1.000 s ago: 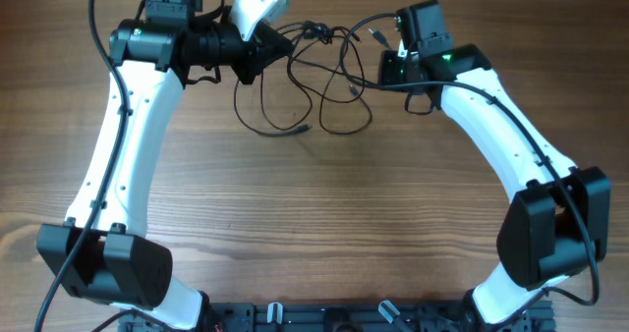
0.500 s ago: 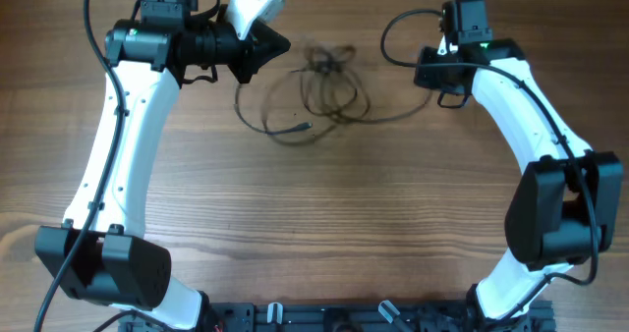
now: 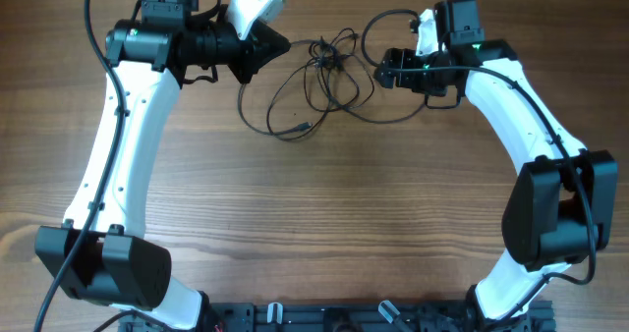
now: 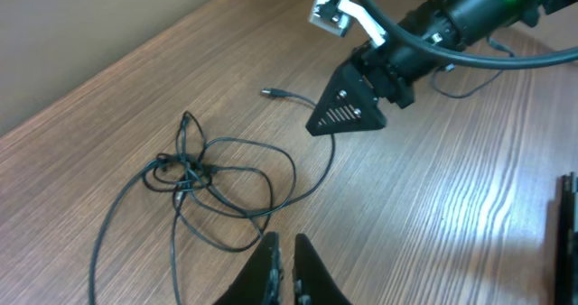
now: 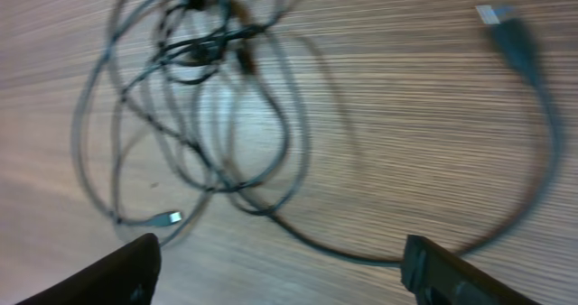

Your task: Untangle cables

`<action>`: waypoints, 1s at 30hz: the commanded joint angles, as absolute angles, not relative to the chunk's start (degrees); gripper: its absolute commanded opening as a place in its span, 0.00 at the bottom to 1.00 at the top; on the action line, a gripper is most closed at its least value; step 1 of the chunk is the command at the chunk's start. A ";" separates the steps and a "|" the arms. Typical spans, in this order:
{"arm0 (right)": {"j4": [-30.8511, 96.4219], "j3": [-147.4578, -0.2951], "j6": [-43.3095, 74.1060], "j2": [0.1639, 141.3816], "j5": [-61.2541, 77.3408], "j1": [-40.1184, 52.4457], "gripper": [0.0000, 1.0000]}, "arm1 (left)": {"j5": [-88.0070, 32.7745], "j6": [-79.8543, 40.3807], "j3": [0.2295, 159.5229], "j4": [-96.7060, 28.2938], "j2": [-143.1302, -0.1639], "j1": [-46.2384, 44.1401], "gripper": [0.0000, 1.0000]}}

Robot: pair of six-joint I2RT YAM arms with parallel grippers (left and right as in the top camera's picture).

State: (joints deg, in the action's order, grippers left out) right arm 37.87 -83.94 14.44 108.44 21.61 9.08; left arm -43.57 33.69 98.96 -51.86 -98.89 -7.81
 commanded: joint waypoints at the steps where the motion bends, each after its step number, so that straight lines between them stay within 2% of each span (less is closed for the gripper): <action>1: 36.77 -84.62 9.72 109.54 28.38 10.24 0.90 | -41.41 33.61 99.55 -51.33 -97.38 -7.44 0.13; 3: 36.16 -84.62 8.21 109.89 28.88 11.00 0.90 | -39.13 32.91 99.55 -51.13 -97.38 -7.42 0.20; 6: 34.85 -84.62 7.64 111.09 28.99 12.58 0.89 | -35.16 30.98 99.55 -50.30 -97.38 -7.42 0.20; 11: 32.16 -84.62 7.70 114.13 28.97 15.92 0.88 | -33.52 29.23 99.55 -49.45 -97.38 -6.02 0.31; 19: 24.25 -84.62 10.59 118.06 23.75 20.60 0.88 | -32.01 26.30 99.55 -48.51 -97.38 -3.07 0.32; 30: 16.10 -84.62 10.48 125.05 22.65 21.37 0.87 | -32.01 26.30 99.55 -48.88 -97.43 -3.09 0.33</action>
State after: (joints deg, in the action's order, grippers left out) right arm 18.26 -83.94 10.22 122.83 23.59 21.34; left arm -32.34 27.00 98.96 -48.64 -98.87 -3.16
